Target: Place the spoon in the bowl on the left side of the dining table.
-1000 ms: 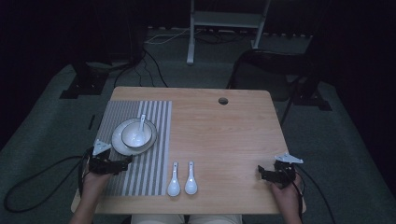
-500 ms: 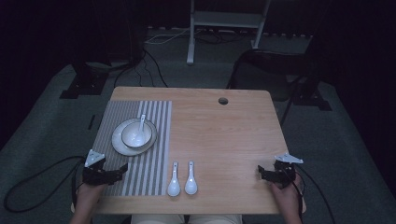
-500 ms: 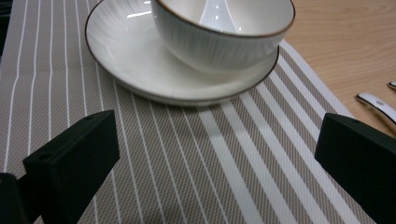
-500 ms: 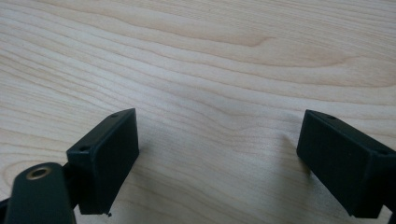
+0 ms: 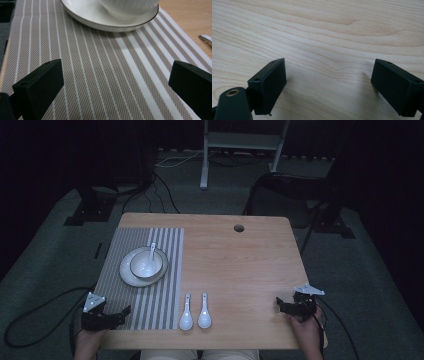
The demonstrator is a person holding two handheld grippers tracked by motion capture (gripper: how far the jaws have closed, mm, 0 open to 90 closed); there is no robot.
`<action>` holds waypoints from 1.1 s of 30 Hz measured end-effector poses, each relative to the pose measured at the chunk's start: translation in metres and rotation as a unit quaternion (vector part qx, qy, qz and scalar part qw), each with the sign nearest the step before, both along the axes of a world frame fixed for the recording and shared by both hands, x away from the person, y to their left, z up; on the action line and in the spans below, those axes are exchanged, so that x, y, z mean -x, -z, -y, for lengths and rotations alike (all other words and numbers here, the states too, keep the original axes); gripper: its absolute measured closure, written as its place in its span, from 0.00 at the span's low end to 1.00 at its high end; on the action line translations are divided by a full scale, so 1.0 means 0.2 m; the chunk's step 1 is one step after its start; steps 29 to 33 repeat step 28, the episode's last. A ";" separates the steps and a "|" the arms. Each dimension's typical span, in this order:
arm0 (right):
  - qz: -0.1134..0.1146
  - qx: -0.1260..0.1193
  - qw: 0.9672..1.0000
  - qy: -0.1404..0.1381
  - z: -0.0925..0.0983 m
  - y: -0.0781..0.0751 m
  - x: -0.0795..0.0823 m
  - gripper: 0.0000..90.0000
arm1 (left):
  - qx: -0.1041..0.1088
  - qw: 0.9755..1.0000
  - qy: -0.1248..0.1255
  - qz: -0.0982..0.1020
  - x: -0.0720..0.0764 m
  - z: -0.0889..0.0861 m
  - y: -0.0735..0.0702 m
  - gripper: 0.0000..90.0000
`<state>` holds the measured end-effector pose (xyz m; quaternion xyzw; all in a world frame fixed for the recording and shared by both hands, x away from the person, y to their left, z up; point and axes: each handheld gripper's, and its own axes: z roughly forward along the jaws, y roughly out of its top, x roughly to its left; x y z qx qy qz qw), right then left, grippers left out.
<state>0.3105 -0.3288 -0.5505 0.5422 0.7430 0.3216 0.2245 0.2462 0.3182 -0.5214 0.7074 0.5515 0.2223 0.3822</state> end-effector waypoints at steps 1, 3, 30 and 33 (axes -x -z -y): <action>0.000 0.000 1.000 0.000 0.00 0.00 0.00 0.14 | -0.001 1.000 -0.001 0.003 0.01 -0.01 0.00 0.00; 0.000 0.000 1.000 0.000 0.00 0.00 0.00 0.14 | -0.002 1.000 -0.007 0.002 0.03 -0.02 0.01 0.00; 0.000 0.000 1.000 0.000 0.00 0.00 0.00 0.14 | -0.016 0.998 -0.050 -0.019 0.22 -0.17 0.12 0.00; 0.000 0.000 1.000 0.000 0.00 0.00 0.00 0.14 | -0.016 0.998 -0.050 -0.019 0.22 -0.17 0.12 0.00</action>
